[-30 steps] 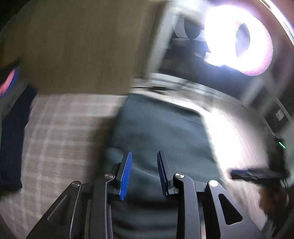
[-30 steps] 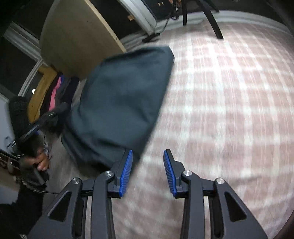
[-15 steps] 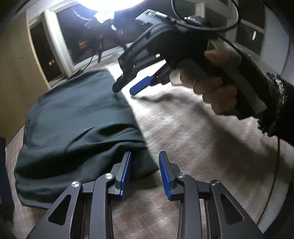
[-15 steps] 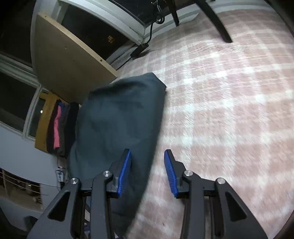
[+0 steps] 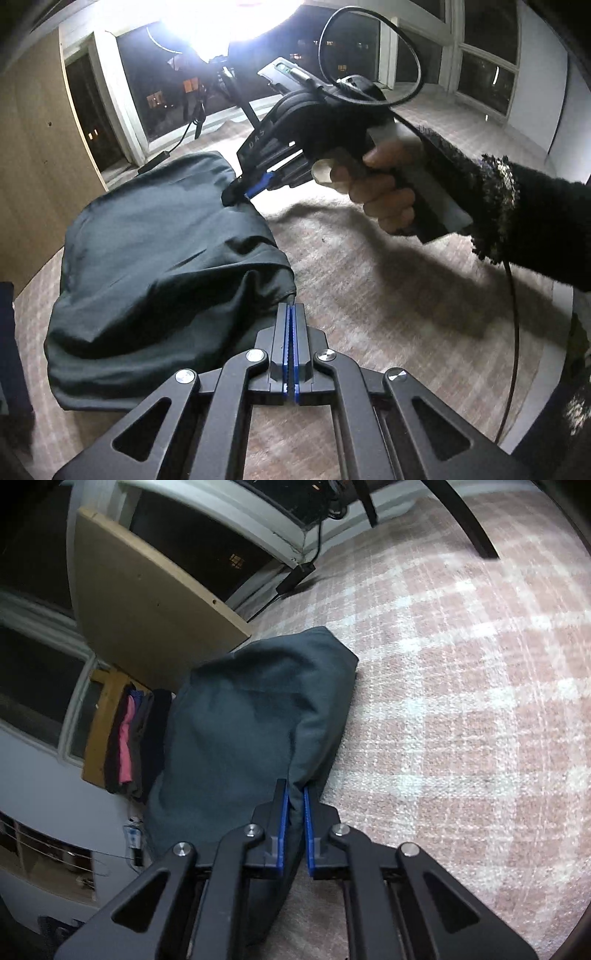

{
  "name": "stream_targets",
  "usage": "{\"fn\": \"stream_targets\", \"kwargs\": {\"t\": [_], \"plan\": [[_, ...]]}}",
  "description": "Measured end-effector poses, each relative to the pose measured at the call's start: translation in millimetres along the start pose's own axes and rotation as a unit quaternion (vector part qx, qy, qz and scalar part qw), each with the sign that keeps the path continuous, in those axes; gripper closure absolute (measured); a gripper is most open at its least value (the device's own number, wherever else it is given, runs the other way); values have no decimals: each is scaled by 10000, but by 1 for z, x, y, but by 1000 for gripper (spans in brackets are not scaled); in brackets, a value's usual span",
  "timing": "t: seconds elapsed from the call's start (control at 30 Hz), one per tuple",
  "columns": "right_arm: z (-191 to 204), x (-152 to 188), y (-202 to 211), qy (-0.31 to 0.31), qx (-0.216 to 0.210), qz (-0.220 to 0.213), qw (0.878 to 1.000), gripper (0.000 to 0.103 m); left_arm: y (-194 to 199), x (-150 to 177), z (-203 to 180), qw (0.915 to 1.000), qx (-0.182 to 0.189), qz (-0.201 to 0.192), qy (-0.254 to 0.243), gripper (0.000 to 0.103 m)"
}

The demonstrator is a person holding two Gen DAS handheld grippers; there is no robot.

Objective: Fold clothes

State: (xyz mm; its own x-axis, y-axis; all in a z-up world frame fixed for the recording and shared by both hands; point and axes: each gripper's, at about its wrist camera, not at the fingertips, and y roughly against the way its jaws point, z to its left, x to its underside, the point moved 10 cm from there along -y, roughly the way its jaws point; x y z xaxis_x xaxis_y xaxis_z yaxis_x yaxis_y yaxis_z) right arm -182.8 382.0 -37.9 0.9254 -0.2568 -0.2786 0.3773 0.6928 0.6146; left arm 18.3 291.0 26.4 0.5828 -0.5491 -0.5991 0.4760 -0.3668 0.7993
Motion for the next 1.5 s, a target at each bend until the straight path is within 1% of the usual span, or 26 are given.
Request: {"fn": "stream_targets", "kwargs": {"t": [0.1, 0.13, 0.23, 0.3, 0.43, 0.47, 0.5, 0.57, 0.6, 0.63, 0.67, 0.7, 0.73, 0.77, 0.83, 0.87, 0.9, 0.97, 1.07, 1.13, 1.17, 1.23, 1.3, 1.43, 1.47, 1.5], "plan": [[-6, -2, 2, -247, -146, 29, 9996, 94, -3, 0, -4, 10000, -6, -46, -50, 103], [-7, -1, 3, -253, -125, 47, 9996, 92, -4, 1, -6, 9999, -24, -20, -96, 102], [-11, -1, 6, -265, -18, 56, 9996, 91, 3, 9, -18, 9996, 227, 30, -155, 102], [-13, -1, 9, -297, -19, 28, 9996, 91, 8, 13, -21, 9995, 216, 32, -214, 103], [-15, 3, 13, -368, -92, 71, 9993, 88, 7, 12, -8, 9999, 104, 79, 53, 99], [-15, 3, 13, -378, -95, 86, 9992, 88, 3, 11, -5, 9999, 13, 94, 60, 89], [-16, 3, 13, -387, -88, 96, 9992, 88, -1, 10, -5, 9999, -80, 90, -6, 77], [-17, 2, 12, -432, -100, 129, 9989, 88, -10, 8, -6, 9994, -268, 68, -185, 70], [-17, 1, 11, -456, -116, 140, 9988, 87, -18, 8, -8, 9986, -401, 126, -322, 70], [-17, -1, 12, -463, -123, 139, 9988, 83, -25, 8, -9, 9977, -487, 191, -421, 70], [-17, -3, 12, -451, -117, 123, 9988, 76, -33, 9, -10, 9969, -549, 247, -500, 70], [-17, -6, 13, -428, -103, 93, 9990, 73, -39, 10, -10, 9966, -552, 288, -535, 80], [-16, -9, 12, -404, -83, 52, 9991, 70, -44, 11, -10, 9965, -532, 324, -553, 93], [-16, -13, 11, -392, -67, 10, 9992, 70, -47, 11, -9, 9968, -493, 329, -528, 101], [-16, -21, 8, -383, -32, -67, 9992, 71, -40, 9, -6, 9980, -377, 219, -453, 101], [-15, -25, 7, -354, -34, -115, 9993, 88, -35, 7, -5, 9985, -318, 156, -416, 101], [-14, -30, 6, -318, -35, -160, 9994, 94, -30, 6, -5, 9987, -277, 94, -412, 102], [-12, -38, 6, -252, -21, -241, 9994, 94, -17, 2, -2, 9988, -280, -57, -387, 102], [-17, -48, 4, -514, -238, -265, 9980, 93, -9, 0, 3, 9992, -238, -151, -287, 102], [-24, -51, 7, -794, -389, -273, 9957, 86, -7, 0, 6, 9995, -202, -166, -196, 102], [-30, -53, 10, -930, -405, -313, 9944, 75, -7, 0, 7, 9996, -179, -158, -139, 102], [-40, -57, 16, -1178, -469, -394, 9911, 66, -7, 0, 7, 9997, -154, -173, -86, 102], [-42, -62, 18, -1262, -599, -361, 9895, 66, -6, -1, 6, 9996, -144, -201, -101, 102], [-38, -73, 10, -1237, -652, -255, 9898, 66, -6, -1, 2, 9995, -119, -221, -181, 102], [-36, -76, 8, -1244, -685, -241, 9896, 68, -6, -1, 2, 9995, -115, -214, -201, 102], [-31, -79, 5, -1197, -723, -242, 9899, 75, -7, -1, 2, 9995, -103, -208, -213, 102]]}}
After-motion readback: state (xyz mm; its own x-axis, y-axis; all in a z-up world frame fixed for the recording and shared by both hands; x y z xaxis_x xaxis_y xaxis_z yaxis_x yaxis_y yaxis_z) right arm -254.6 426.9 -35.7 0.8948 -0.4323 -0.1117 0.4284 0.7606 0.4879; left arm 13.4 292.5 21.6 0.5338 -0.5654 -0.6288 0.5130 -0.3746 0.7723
